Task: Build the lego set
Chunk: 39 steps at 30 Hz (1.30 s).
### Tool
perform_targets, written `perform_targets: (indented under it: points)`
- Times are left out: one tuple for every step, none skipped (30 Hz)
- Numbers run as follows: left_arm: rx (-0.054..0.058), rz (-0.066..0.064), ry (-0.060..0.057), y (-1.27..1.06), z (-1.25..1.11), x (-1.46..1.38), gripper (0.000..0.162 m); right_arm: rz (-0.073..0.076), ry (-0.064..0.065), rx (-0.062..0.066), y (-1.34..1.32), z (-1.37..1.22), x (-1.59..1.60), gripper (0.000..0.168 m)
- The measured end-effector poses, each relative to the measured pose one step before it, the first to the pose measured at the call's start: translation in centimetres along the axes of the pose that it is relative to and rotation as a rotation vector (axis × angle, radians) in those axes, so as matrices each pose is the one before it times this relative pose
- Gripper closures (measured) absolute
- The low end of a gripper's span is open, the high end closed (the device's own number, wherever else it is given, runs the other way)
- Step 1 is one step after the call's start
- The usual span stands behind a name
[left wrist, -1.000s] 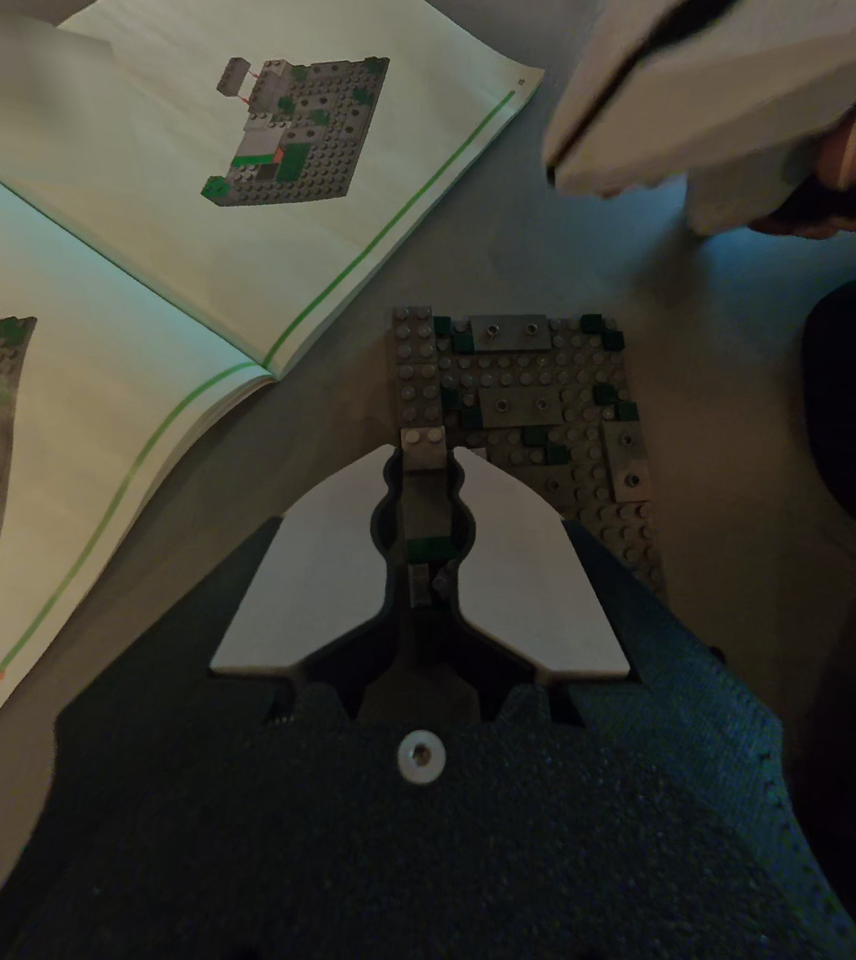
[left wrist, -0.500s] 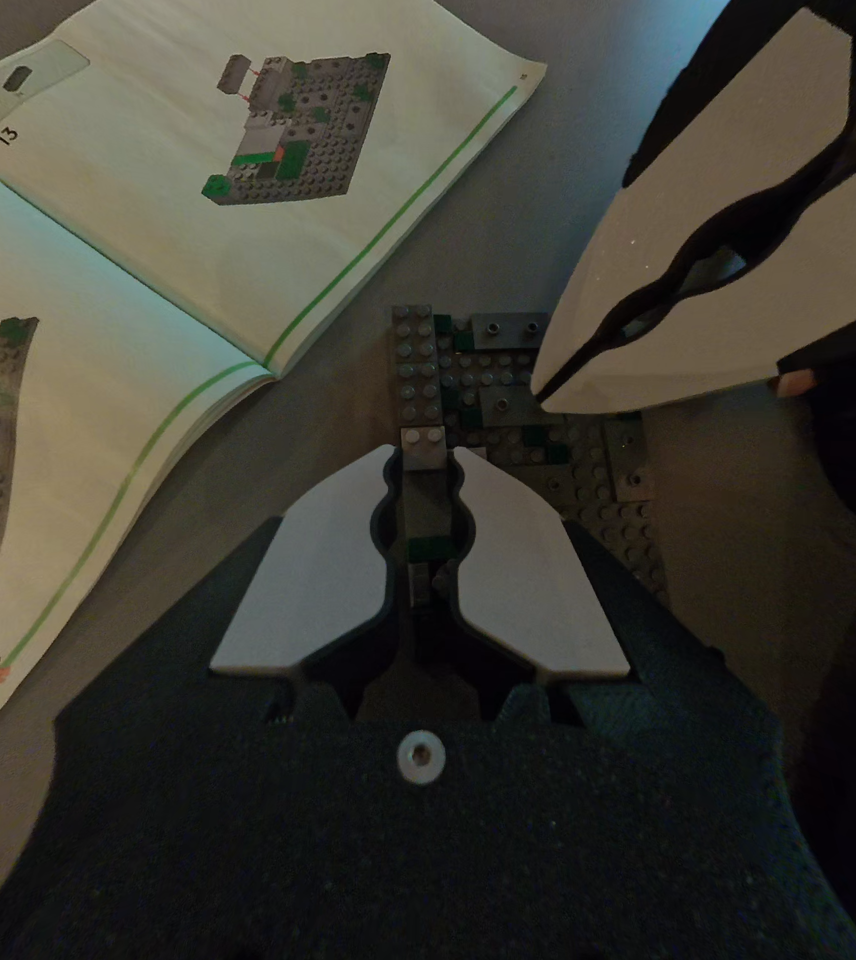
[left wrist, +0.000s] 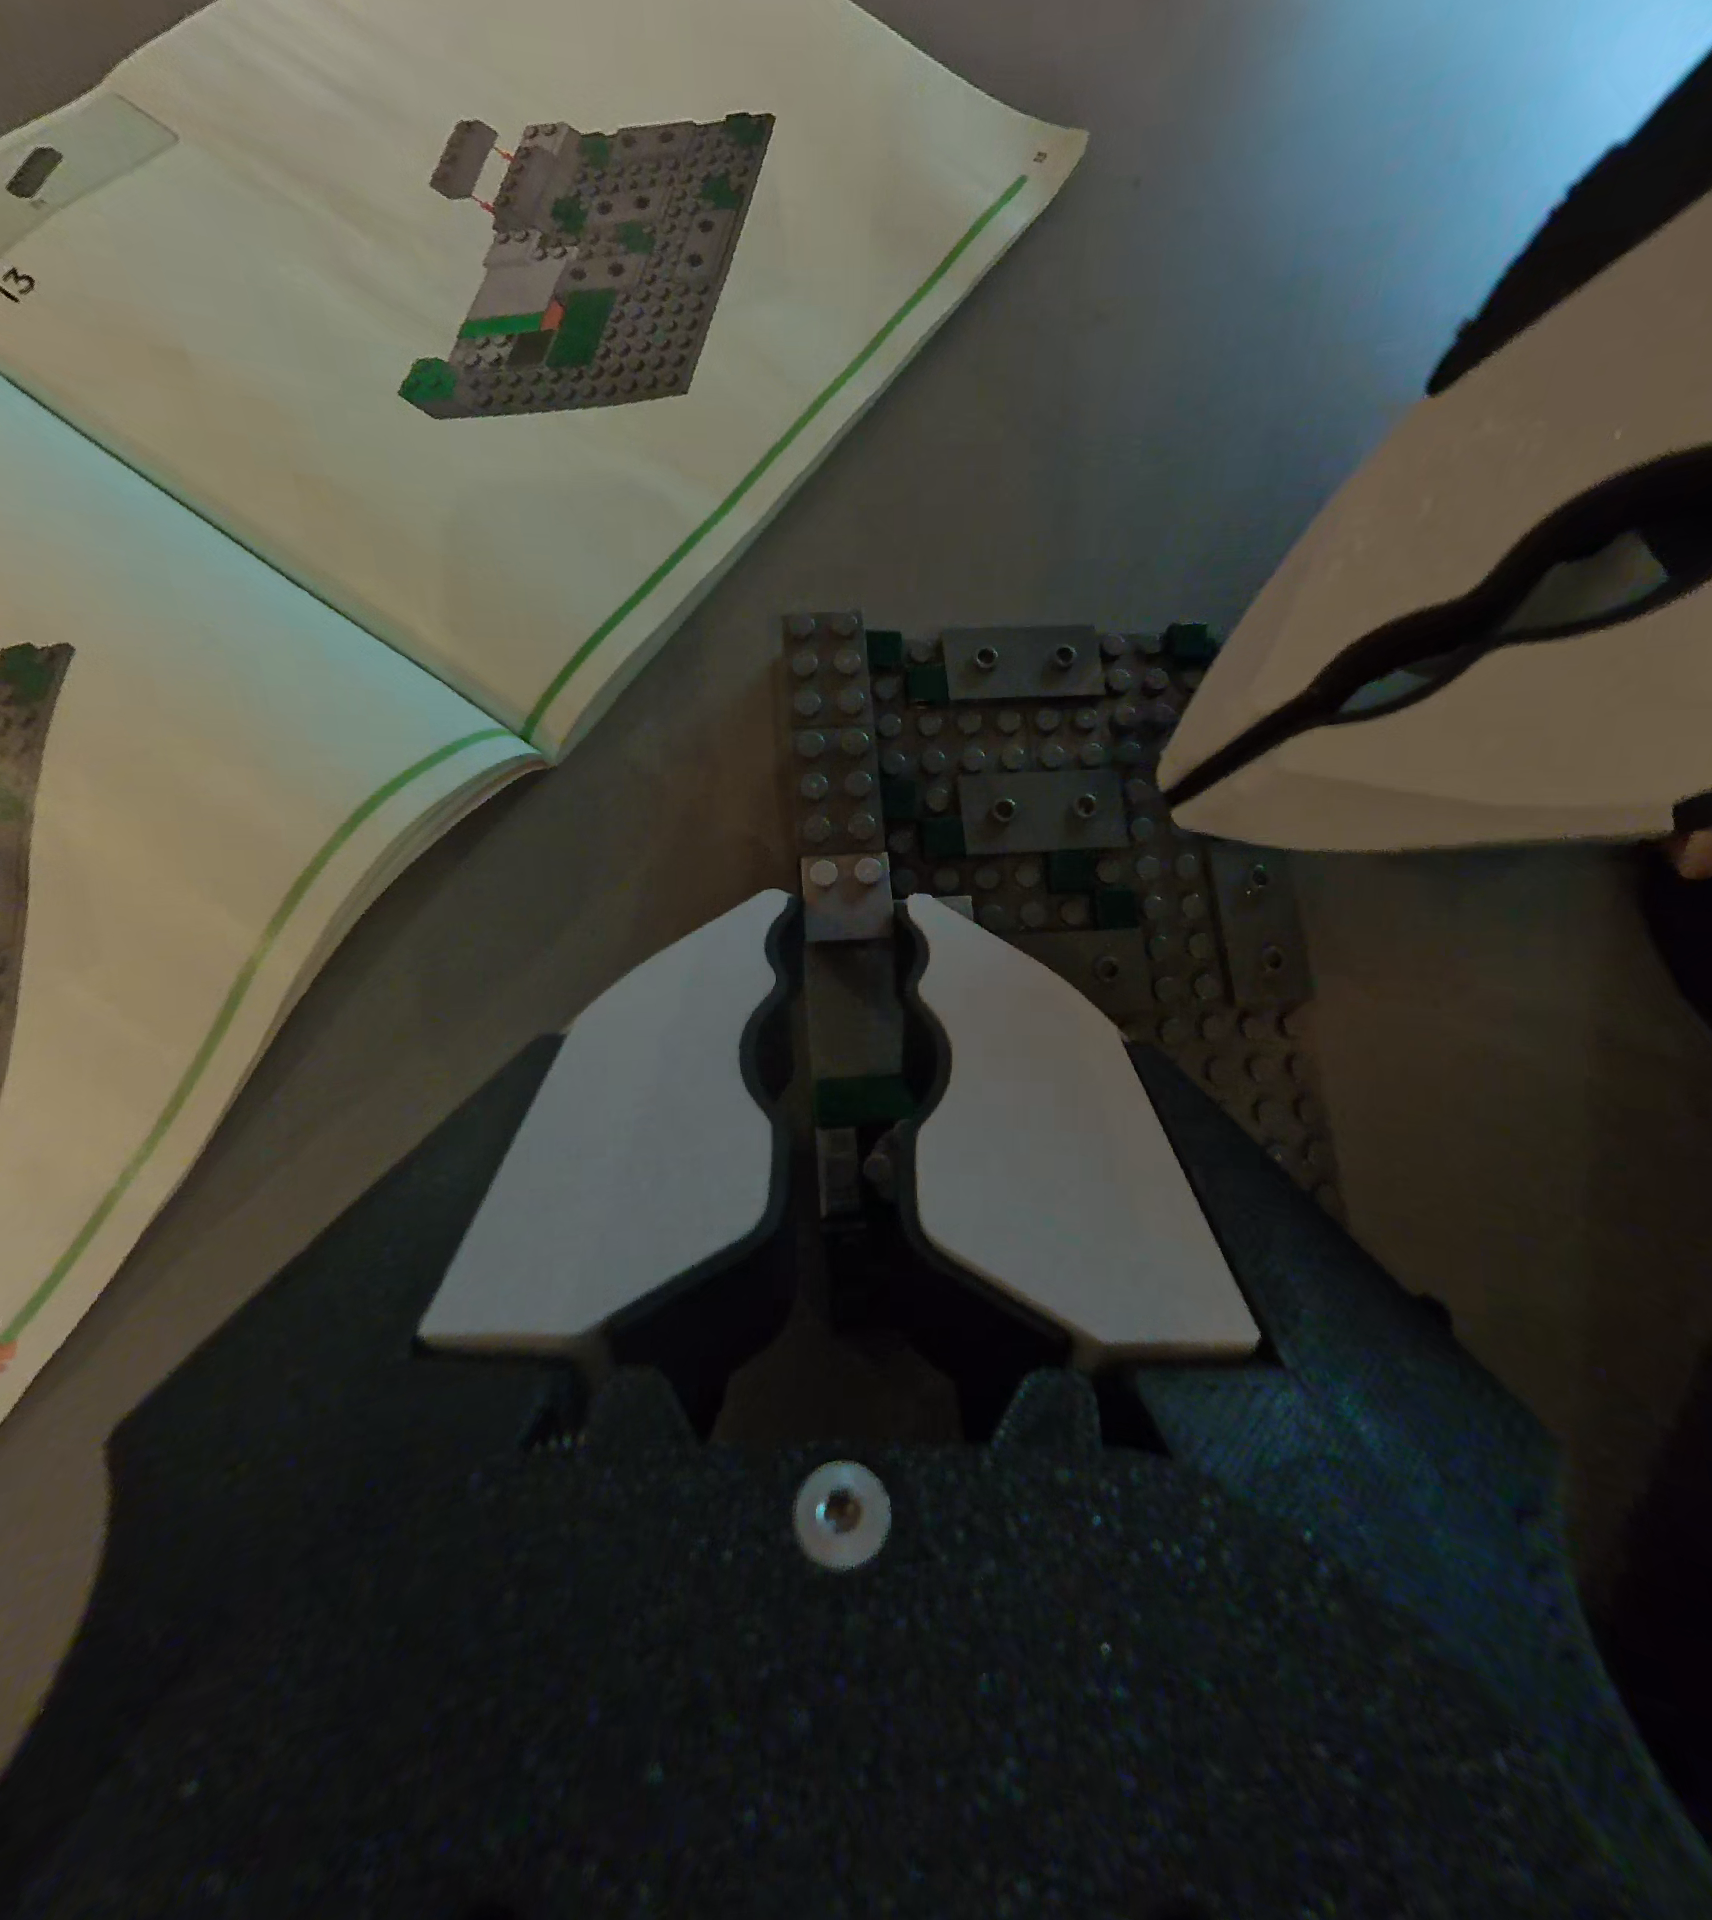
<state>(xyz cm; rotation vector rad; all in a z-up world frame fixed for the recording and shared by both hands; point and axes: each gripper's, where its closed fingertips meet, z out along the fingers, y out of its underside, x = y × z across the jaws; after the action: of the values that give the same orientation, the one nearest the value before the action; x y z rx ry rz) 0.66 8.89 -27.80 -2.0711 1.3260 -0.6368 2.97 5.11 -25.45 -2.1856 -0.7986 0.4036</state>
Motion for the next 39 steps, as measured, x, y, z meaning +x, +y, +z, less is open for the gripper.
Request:
perform_targets:
  points:
    - [0.0, 0.0, 0.0007, 0.007, 0.007, 0.009, 0.146, 0.0073, 0.012, 0.002, 0.031, -0.06, -0.018, 0.168]
    - [-0.0005, -0.001, 0.0007, -0.007, 0.008, 0.002, 0.146, 0.0076, 0.0126, 0.0014, 0.032, -0.059, 0.024, 0.168]
    - [-0.0007, 0.0003, 0.0006, -0.008, -0.003, 0.001, 0.146, 0.0078, 0.011, 0.0017, 0.038, -0.068, 0.019, 0.168]
    - [-0.0001, 0.0005, 0.0003, 0.002, -0.001, 0.001, 0.146, 0.0099, 0.0095, 0.0025, 0.029, -0.066, 0.021, 0.168]
    - [0.0001, -0.0007, 0.0006, 0.003, 0.01, 0.003, 0.146, 0.0112, 0.008, 0.0024, 0.023, -0.06, 0.015, 0.168]
    - [0.0003, 0.0004, 0.0008, -0.01, 0.008, 0.011, 0.146, 0.0106, 0.0088, 0.002, 0.033, -0.069, 0.024, 0.168]
    - [0.0, -0.0008, 0.0008, -0.003, 0.002, 0.007, 0.146, 0.009, 0.0107, 0.0025, 0.034, -0.057, 0.04, 0.168]
    - [0.0004, -0.0001, 0.0006, -0.001, 0.012, -0.001, 0.146, 0.0075, 0.011, 0.0018, 0.04, -0.044, 0.054, 0.168]
    - [0.0002, 0.0009, 0.0, 0.004, 0.009, -0.007, 0.146, 0.0068, 0.0104, 0.0009, 0.051, -0.034, 0.05, 0.168]
    - [-0.0006, 0.0006, 0.0, 0.011, -0.006, 0.005, 0.146, 0.0069, 0.0101, 0.0006, 0.065, -0.018, 0.053, 0.168]
    - [-0.0002, 0.0022, -0.0006, 0.006, -0.001, 0.008, 0.146, 0.0063, 0.0092, 0.0, 0.078, 0.003, 0.057, 0.168]
    - [0.0001, 0.0016, -0.0006, 0.005, -0.003, -0.001, 0.146, 0.0053, 0.0083, -0.0002, 0.078, -0.011, 0.047, 0.168]
    - [0.0003, 0.0006, 0.0001, 0.006, -0.007, 0.002, 0.146, 0.0052, 0.0091, 0.0005, 0.053, -0.003, 0.056, 0.168]
    - [0.0001, 0.0005, 0.0007, 0.009, -0.008, 0.01, 0.146, 0.0047, 0.0094, 0.0008, 0.041, -0.007, 0.063, 0.168]
    - [-0.0003, 0.0003, 0.001, 0.007, -0.006, -0.002, 0.146, 0.0038, 0.0078, 0.0003, 0.029, -0.02, 0.041, 0.168]
    - [-0.0009, 0.0007, 0.0011, 0.008, -0.004, 0.0, 0.146, 0.0028, 0.0053, 0.0, 0.016, -0.017, -0.01, 0.168]
    - [-0.0018, -0.0008, 0.0014, 0.02, -0.025, 0.011, 0.146, 0.003, 0.0037, 0.0006, 0.014, -0.019, -0.038, 0.168]
    - [-0.001, -0.0002, 0.0012, 0.012, -0.023, -0.009, 0.146, 0.0032, 0.0024, 0.0012, -0.003, -0.005, -0.06, 0.168]
    - [-0.0006, -0.0008, 0.0015, 0.012, -0.009, 0.013, 0.146, 0.0027, 0.0014, 0.0008, 0.008, 0.002, -0.078, 0.168]
    - [0.0003, -0.0015, 0.0017, 0.003, -0.007, 0.007, 0.146, 0.0015, 0.0003, 0.0001, 0.011, 0.034, -0.077, 0.168]
    - [0.0006, -0.0005, 0.0016, 0.005, 0.002, -0.003, 0.146, 0.0005, -0.0006, 0.0001, 0.002, 0.045, -0.086, 0.168]
    - [0.0005, -0.0017, 0.0017, -0.01, 0.003, 0.003, 0.146, -0.0005, -0.0011, -0.0003, -0.006, 0.058, -0.084, 0.168]
    - [0.0, -0.0017, 0.0019, -0.003, -0.001, 0.005, 0.146, -0.0017, -0.0008, -0.0012, 0.008, 0.049, -0.062, 0.168]
    - [0.0, -0.0003, 0.0014, 0.0, -0.003, -0.001, 0.146, -0.0019, -0.0006, -0.0009, -0.002, 0.057, -0.053, 0.168]
    - [0.0003, -0.002, 0.0013, -0.001, -0.005, -0.004, 0.146, -0.0013, -0.0014, -0.0004, -0.02, 0.043, -0.037, 0.168]
    - [0.0, -0.0012, 0.0009, 0.003, -0.005, 0.007, 0.146, -0.0009, -0.0016, -0.0006, -0.017, 0.041, -0.043, 0.168]
    - [-0.0001, -0.0002, 0.0, 0.008, -0.008, -0.002, 0.146, -0.0012, -0.0011, -0.0005, -0.006, 0.042, -0.038, 0.168]
    - [0.0002, -0.0004, 0.0001, 0.004, -0.005, 0.0, 0.146, -0.0013, -0.0009, 0.0, -0.029, 0.05, -0.04, 0.168]
    - [0.0008, -0.0003, 0.002, -0.009, -0.024, 0.031, 0.146, -0.0005, -0.0007, 0.0, -0.011, 0.045, -0.038, 0.168]
    - [0.0018, -0.0033, 0.0062, -0.027, -0.057, 0.09, 0.146, -0.0003, 0.0, -0.0005, 0.0, 0.051, -0.016, 0.168]
    - [0.0044, -0.0056, 0.0081, -0.071, -0.101, 0.121, 0.146, -0.0006, 0.0006, -0.0003, -0.005, 0.04, -0.013, 0.168]
    - [0.0067, -0.0043, 0.0058, -0.112, -0.158, 0.095, 0.146, -0.0006, 0.0006, 0.0001, -0.022, 0.025, -0.004, 0.168]
    - [0.0016, -0.0015, 0.0035, -0.056, -0.196, 0.06, 0.146, -0.0004, 0.0005, 0.0004, -0.021, 0.021, -0.011, 0.168]
    - [-0.0003, 0.0011, 0.0018, -0.038, -0.224, 0.064, 0.146, -0.0002, 0.0012, 0.0006, -0.032, 0.002, 0.013, 0.168]
    - [-0.0002, 0.0008, 0.0023, -0.042, -0.275, 0.085, 0.146, -0.0004, 0.002, 0.0001, -0.012, -0.002, 0.02, 0.168]
    - [-0.0011, 0.0023, 0.0046, -0.035, -0.311, 0.154, 0.146, -0.0007, 0.0017, 0.0, -0.017, 0.004, 0.023, 0.168]
    - [-0.0001, 0.0045, 0.0017, -0.049, -0.342, 0.117, 0.146, -0.0004, 0.0004, 0.0002, -0.002, 0.001, 0.009, 0.168]
    - [-0.0017, 0.0048, -0.0043, -0.025, -0.334, 0.007, 0.146, 0.0001, 0.0001, 0.0002, 0.007, -0.009, 0.004, 0.168]
    - [-0.0048, 0.0056, -0.0071, 0.045, -0.295, -0.077, 0.146, 0.0001, 0.0002, -0.0004, 0.013, 0.004, 0.002, 0.168]
